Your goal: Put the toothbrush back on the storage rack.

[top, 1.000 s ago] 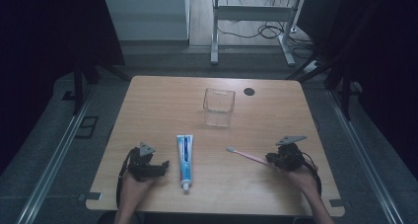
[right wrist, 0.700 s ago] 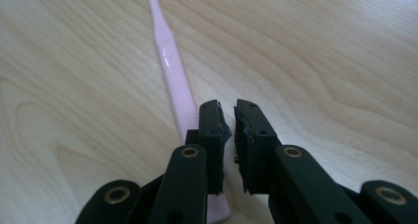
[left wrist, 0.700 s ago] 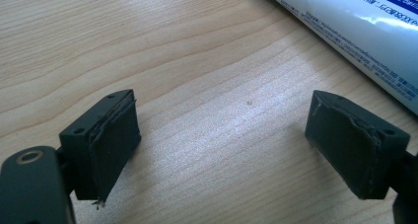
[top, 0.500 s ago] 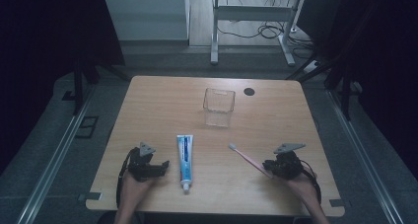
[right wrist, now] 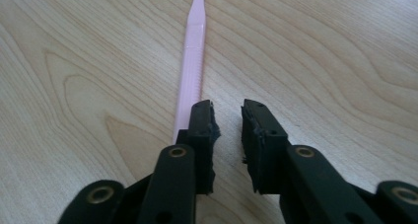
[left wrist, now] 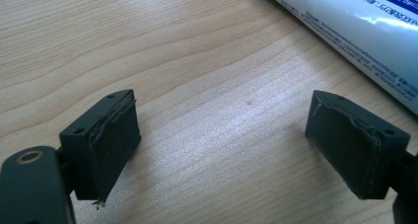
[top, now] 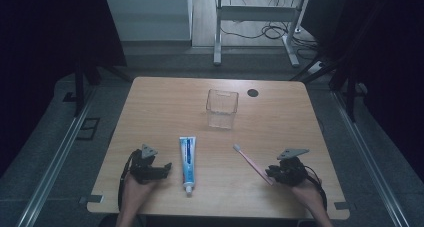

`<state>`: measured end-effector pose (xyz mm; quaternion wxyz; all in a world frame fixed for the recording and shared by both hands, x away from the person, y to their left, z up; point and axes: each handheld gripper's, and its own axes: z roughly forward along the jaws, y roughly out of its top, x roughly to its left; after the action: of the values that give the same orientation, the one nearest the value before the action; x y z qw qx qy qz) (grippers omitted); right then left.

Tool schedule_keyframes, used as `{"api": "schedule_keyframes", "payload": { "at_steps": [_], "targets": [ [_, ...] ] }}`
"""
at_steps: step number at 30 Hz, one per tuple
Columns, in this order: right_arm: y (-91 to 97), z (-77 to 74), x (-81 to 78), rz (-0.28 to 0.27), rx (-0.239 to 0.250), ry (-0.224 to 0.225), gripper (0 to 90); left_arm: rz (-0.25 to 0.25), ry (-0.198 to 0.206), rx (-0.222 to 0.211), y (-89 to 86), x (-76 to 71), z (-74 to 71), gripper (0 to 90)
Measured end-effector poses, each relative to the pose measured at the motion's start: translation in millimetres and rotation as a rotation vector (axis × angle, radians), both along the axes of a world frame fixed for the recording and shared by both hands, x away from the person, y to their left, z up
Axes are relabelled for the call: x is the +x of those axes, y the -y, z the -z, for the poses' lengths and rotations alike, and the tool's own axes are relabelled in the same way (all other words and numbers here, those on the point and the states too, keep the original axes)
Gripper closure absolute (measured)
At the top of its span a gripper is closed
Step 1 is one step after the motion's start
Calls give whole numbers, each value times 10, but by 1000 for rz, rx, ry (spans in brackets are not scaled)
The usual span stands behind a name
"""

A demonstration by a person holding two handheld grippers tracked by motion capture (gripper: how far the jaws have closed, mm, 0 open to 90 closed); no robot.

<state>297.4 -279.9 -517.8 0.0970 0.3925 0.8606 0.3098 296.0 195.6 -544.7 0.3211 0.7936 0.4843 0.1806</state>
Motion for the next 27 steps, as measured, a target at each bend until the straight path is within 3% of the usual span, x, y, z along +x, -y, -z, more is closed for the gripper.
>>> {"api": "schedule_keyframes", "payload": {
  "at_steps": [8, 15, 27],
  "targets": [
    [-65, -99, 82, -19, -37, -46, 585, 0, 0, 0, 0, 0, 0, 130],
    [-132, -165, 162, -36, -64, -79, 565, -1, 0, -1, 1, 0, 1, 130],
    [-350, -245, 348, -82, -165, -159, 566, -2, 1, -3, 2, 0, 1, 130]
  ]
}}
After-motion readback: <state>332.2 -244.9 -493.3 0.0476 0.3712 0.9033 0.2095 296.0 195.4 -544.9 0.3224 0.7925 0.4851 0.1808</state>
